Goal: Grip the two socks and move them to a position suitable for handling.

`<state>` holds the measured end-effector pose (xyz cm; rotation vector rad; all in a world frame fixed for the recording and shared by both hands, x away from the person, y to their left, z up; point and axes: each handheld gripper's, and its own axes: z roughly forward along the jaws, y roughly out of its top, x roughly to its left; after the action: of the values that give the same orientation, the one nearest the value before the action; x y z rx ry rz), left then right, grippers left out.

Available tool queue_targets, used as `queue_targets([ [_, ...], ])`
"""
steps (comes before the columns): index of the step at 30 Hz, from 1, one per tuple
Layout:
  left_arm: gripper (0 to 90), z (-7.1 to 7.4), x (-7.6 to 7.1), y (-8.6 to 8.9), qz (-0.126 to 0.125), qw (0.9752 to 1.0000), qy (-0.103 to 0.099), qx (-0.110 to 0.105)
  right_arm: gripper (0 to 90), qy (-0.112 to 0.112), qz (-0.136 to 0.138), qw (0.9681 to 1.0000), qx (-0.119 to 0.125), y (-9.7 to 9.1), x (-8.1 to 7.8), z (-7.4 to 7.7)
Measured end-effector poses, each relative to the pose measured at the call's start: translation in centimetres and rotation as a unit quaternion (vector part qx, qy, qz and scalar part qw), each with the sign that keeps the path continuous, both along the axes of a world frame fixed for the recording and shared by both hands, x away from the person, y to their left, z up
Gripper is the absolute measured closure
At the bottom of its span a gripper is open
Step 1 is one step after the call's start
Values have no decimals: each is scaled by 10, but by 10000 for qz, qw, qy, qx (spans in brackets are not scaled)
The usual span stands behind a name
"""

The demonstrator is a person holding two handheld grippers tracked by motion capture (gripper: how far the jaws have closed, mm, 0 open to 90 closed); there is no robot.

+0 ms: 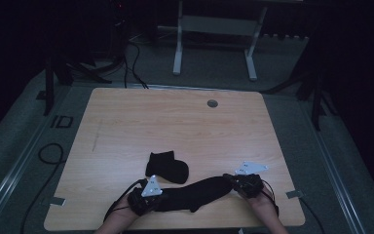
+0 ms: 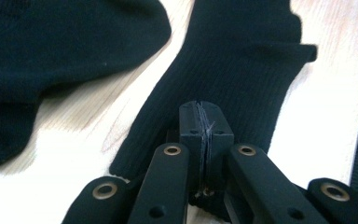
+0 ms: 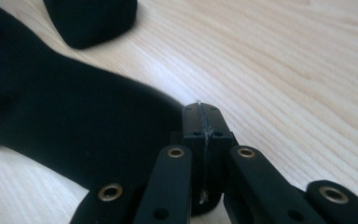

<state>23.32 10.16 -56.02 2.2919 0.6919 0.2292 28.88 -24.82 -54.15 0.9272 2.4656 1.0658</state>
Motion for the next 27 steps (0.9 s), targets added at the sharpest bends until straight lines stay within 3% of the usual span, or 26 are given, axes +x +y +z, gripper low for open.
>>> queue_targets([
  [8, 889, -2, 3, 5, -15, 10000, -27, 14, 897, 175, 37, 9991, -372, 0, -2, -15],
  [12, 889, -3, 5, 8, 10, 10000, -43, -17, 897, 216, 63, 9992, -336, 0, -5, -15],
  [27, 888, -5, 6, 5, -33, 9999, -143, -69, 895, 433, 38, 9991, 4, -22, -43, -18],
])
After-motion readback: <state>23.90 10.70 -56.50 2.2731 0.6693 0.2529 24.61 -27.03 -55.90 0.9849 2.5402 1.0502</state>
